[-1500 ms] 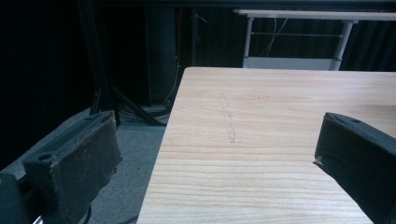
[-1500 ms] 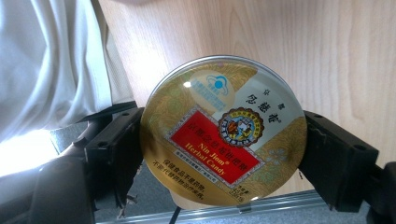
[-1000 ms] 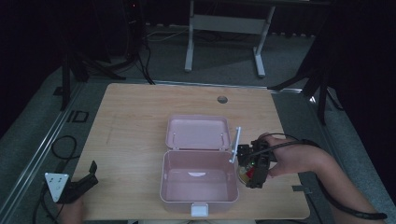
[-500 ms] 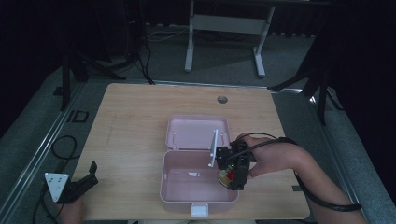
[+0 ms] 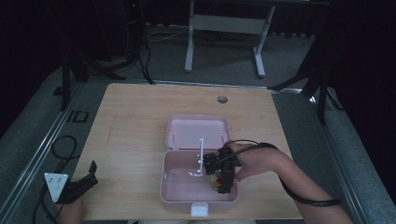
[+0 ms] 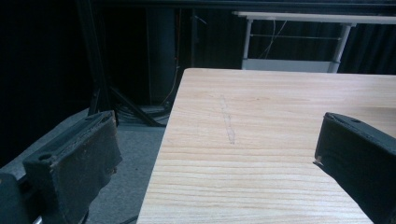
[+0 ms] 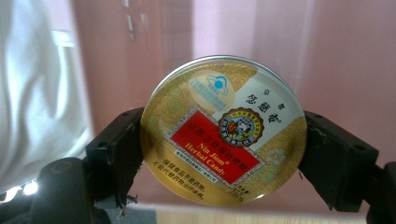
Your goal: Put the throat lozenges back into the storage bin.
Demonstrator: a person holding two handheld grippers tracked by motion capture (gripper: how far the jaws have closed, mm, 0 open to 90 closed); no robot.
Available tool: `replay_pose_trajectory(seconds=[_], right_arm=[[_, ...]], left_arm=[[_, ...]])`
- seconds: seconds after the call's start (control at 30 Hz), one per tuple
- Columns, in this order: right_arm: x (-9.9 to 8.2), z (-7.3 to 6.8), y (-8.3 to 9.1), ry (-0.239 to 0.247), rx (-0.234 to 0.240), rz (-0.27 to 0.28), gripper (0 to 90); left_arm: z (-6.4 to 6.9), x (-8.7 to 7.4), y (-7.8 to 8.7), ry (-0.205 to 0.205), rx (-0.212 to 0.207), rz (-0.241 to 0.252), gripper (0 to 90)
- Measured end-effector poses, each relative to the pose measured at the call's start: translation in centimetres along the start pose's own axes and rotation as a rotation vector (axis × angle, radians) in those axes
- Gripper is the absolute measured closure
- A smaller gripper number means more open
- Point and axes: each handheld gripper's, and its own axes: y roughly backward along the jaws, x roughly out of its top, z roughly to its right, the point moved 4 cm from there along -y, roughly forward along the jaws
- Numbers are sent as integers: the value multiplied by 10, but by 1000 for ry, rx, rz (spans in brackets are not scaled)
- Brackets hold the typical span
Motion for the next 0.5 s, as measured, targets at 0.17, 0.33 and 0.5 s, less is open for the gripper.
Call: replay_pose_trajectory(seconds=[0.17,0.33,0.5], right_arm=[[2,4,-15,-4,10,-19,200],[4,9,-34,-4,20,-42,199],[5,11,-51,8,17,-74,199]], left_arm=[[0,0,0,0,-2,-2,4],[0,0,0,0,-3,-1,3],[0,0,0,-1,-3,-3,3]])
